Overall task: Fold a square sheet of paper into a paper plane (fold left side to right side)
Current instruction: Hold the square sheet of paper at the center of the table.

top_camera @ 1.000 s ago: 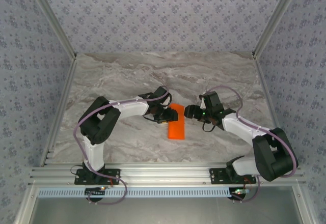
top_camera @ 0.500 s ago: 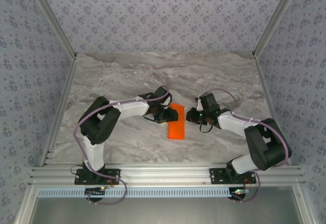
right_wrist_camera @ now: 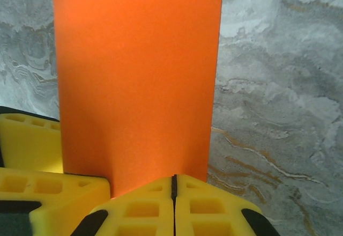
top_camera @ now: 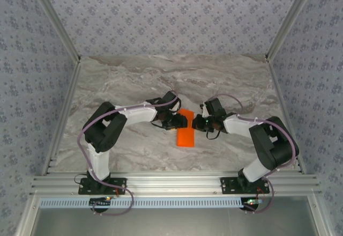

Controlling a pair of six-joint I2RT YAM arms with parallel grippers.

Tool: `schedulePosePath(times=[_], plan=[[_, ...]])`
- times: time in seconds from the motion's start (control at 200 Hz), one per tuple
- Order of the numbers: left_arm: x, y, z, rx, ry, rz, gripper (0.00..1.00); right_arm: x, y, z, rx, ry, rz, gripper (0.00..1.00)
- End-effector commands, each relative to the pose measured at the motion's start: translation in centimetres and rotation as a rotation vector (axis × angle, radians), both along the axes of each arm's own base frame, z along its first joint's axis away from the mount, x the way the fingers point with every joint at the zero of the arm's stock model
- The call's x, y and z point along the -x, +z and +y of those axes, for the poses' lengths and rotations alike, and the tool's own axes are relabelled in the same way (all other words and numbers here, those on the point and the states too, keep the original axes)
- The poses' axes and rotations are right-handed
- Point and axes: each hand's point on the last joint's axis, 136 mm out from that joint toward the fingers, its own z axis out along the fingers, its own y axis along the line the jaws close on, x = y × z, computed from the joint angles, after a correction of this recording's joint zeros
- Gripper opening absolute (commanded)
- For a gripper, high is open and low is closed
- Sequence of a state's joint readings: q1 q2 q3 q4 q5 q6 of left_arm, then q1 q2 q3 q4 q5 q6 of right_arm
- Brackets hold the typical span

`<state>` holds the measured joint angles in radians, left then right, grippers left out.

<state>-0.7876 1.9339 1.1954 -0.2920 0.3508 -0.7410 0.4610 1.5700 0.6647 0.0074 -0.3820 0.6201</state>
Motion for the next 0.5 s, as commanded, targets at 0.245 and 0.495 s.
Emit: schedulePosePath(times=[0.245,0.495], plan=[[1.2,-2.7,2.1,-0.122,-0.007,0.036,0.53,0.6,-1.8,-0.4,0.070,-0.002,0.074,0.05],[0.6,0.1,2.4,-0.112,-0.003,-0.036,0.56,1.6,-3.3,-1.1,0.113,0.005,0.124,0.05]])
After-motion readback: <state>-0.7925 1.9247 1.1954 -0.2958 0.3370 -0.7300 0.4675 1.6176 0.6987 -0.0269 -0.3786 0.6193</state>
